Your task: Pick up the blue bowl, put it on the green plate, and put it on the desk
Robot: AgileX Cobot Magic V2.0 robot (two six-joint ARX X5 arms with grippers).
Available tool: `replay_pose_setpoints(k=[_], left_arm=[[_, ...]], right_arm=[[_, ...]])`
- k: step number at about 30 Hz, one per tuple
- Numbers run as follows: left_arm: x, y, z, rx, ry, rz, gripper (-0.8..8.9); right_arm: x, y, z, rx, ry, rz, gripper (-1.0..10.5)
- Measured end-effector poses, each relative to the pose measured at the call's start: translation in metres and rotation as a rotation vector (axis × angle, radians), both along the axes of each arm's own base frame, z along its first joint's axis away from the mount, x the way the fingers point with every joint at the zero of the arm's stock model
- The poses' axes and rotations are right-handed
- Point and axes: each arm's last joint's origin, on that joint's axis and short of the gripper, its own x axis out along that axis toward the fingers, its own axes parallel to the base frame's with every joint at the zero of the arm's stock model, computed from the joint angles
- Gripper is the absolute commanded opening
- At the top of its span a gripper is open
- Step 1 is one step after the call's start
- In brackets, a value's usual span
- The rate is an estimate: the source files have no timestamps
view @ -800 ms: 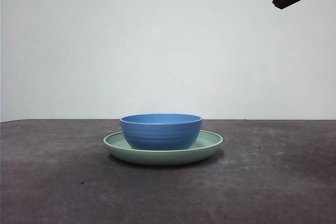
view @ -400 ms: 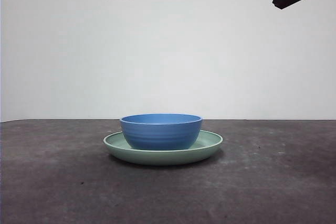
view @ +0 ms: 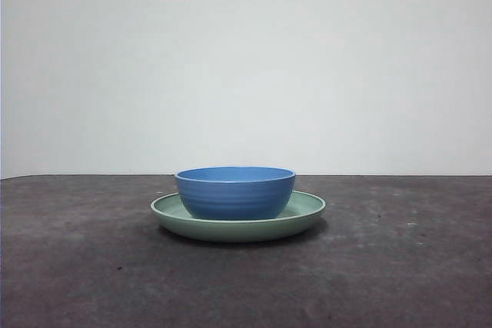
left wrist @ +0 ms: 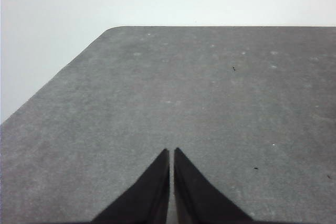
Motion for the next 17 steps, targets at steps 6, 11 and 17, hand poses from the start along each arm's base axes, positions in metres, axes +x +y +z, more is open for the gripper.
replay_pose_setpoints(k=[6, 11, 17], left_arm=[[0.0, 0.0, 0.0, 0.0, 0.0, 0.0, 0.15], [0.0, 0.0, 0.0, 0.0, 0.0, 0.0, 0.15], [0.0, 0.0, 0.0, 0.0, 0.0, 0.0, 0.15]], right_arm=[[-0.019, -0.017, -0.038, -0.014, -0.231, -0.195, 0.1], [-0.022, -0.019, -0.088, -0.02, -0.273, -0.252, 0.1], [-0.023, -0.02, -0.127, -0.011, -0.301, -0.303, 0.1]])
